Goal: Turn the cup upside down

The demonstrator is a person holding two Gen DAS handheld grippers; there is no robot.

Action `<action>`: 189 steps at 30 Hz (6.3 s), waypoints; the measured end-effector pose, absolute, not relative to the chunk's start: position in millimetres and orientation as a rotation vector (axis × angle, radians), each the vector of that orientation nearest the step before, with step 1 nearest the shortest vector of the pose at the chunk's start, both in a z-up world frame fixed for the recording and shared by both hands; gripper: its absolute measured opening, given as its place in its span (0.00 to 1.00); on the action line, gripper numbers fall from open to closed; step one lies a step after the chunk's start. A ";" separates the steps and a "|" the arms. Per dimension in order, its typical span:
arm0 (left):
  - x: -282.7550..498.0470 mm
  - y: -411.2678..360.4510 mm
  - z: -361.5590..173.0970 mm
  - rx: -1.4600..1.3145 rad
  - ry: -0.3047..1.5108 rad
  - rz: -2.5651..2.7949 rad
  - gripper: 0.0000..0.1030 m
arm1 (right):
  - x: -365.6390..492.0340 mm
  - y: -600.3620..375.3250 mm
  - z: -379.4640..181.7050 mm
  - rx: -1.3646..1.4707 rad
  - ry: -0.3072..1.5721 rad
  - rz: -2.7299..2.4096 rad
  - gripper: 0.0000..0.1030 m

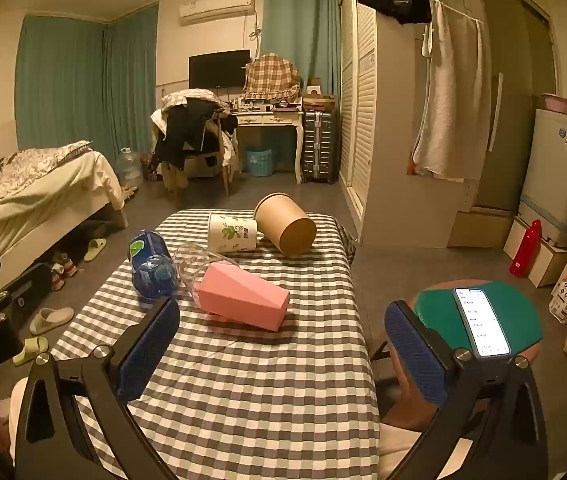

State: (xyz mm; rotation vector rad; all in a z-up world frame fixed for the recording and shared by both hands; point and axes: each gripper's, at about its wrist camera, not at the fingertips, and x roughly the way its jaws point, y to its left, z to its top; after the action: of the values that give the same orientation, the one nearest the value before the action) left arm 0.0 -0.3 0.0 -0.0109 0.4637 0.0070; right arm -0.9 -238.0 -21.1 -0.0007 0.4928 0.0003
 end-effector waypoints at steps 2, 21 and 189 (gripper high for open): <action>-0.1 0.2 0.0 -0.016 0.461 0.004 1.00 | -0.8 -237.7 -21.3 -0.001 0.493 0.001 1.00; 0.7 5.9 -4.9 -0.025 0.469 0.001 1.00 | 0.9 -235.7 -23.2 -0.004 0.501 0.000 1.00; -13.5 66.0 -27.0 -0.110 0.540 0.213 1.00 | 68.8 -181.9 -83.4 0.185 1.013 0.322 0.83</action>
State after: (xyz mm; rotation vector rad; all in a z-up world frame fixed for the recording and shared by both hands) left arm -13.5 66.0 -27.0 -0.1100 0.5397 0.2134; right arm 68.8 -181.9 -83.4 0.1847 1.0127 0.3218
